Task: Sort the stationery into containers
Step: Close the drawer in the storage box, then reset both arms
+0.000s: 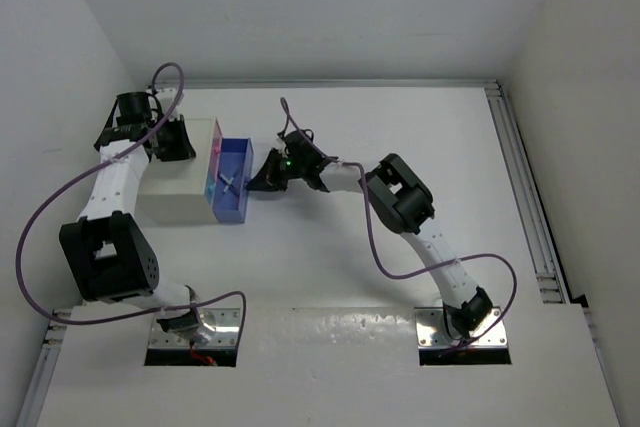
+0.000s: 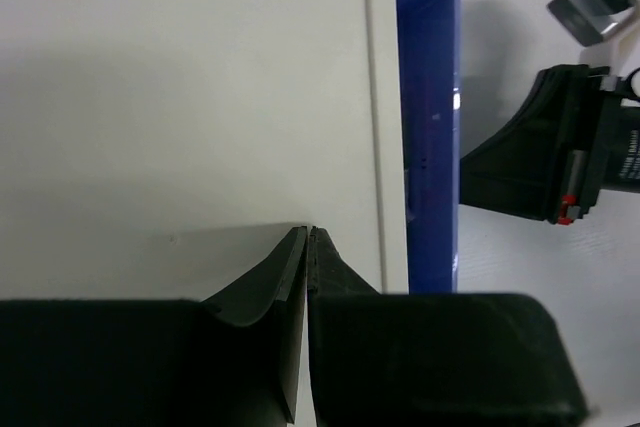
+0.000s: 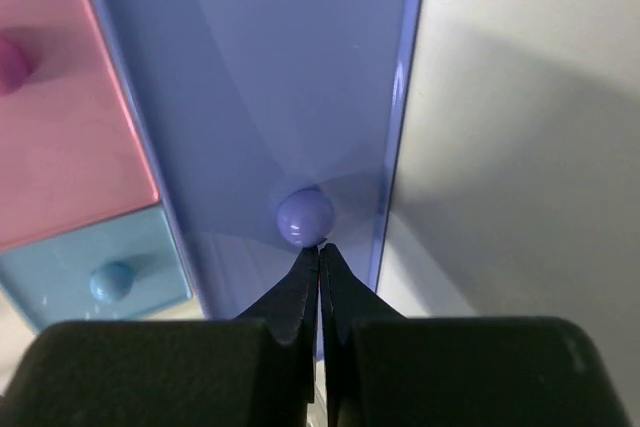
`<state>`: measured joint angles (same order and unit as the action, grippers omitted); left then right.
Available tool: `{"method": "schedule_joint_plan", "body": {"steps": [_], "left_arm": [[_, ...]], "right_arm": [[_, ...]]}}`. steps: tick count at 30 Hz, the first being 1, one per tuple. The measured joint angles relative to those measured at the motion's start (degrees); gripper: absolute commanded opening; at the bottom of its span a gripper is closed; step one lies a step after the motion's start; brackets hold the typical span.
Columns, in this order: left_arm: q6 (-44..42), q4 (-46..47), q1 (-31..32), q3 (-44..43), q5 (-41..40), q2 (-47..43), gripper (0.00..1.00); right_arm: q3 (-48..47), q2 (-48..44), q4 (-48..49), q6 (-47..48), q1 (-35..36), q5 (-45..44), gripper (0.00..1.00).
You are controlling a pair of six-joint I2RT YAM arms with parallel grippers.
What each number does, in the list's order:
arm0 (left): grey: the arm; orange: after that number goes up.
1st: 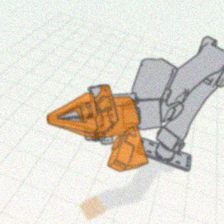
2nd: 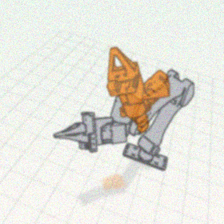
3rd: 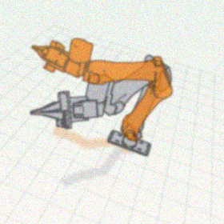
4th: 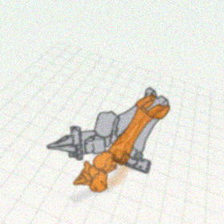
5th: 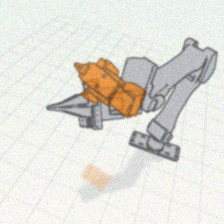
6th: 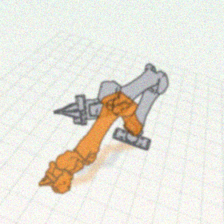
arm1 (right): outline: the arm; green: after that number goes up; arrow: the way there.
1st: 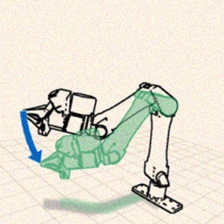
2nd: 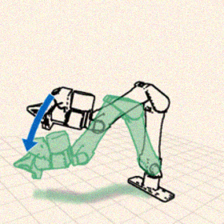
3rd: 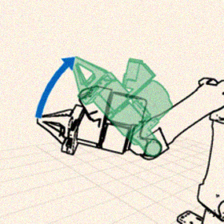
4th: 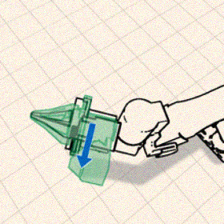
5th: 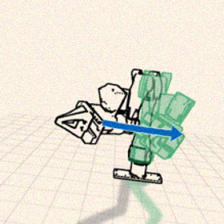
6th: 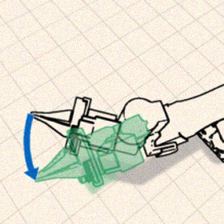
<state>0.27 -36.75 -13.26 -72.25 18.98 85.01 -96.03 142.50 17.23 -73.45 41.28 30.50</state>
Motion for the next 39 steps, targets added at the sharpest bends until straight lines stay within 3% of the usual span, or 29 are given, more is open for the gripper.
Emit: {"method": "schedule_joint_plan", "body": {"steps": [14, 19, 24, 29, 32, 34, 36, 37, 39], "left_arm": [[-0.9, 5.8, -0.7, 3.5, 3.9, -1.0, 0.12], [-1.3, 6.2, -0.7, 3.7, 4.9, -1.0, 0.18], [-1.5, 6.7, -0.8, 3.8, 6.8, -1.0, 0.21], [-1.3, 5.9, -0.8, 3.3, 9.5, -1.0, 0.25], [-1.2, 4.3, 0.1, 1.0, 10.9, -0.6, 0.39], [-1.3, 3.8, 2.0, -2.5, 11.3, -0.5, 0.51], [-1.8, 3.7, 4.9, -6.0, 11.2, -0.5, 0.60], [-2.0, 3.8, 6.7, -7.4, 11.0, -0.5, 0.79], [-2.9, 3.6, 10.9, -9.7, 10.8, -0.5, 1.00]], "right_arm": [[-14.1, 11.0, 7.1, -6.5, 5.4, -0.5, 0.00], [-15.6, 13.5, 8.3, -7.7, 5.4, -0.7, 0.01], [-13.8, 14.0, 11.4, -8.1, 4.9, 0.1, 0.01], [-4.4, 7.9, 11.5, -5.1, 1.8, 3.1, 0.02], [-0.3, 1.0, 5.0, 1.1, -2.5, 4.9, 0.11], [0.6, -5.6, -2.5, 9.0, -6.7, 6.0, 0.45], [0.5, -11.9, -10.2, 17.2, -10.7, 6.4, 0.64], [0.5, -15.8, -14.9, 22.7, -12.9, 6.3, 0.72], [1.5, -23.7, -22.7, 32.6, -17.5, 5.3, 0.81]]}}
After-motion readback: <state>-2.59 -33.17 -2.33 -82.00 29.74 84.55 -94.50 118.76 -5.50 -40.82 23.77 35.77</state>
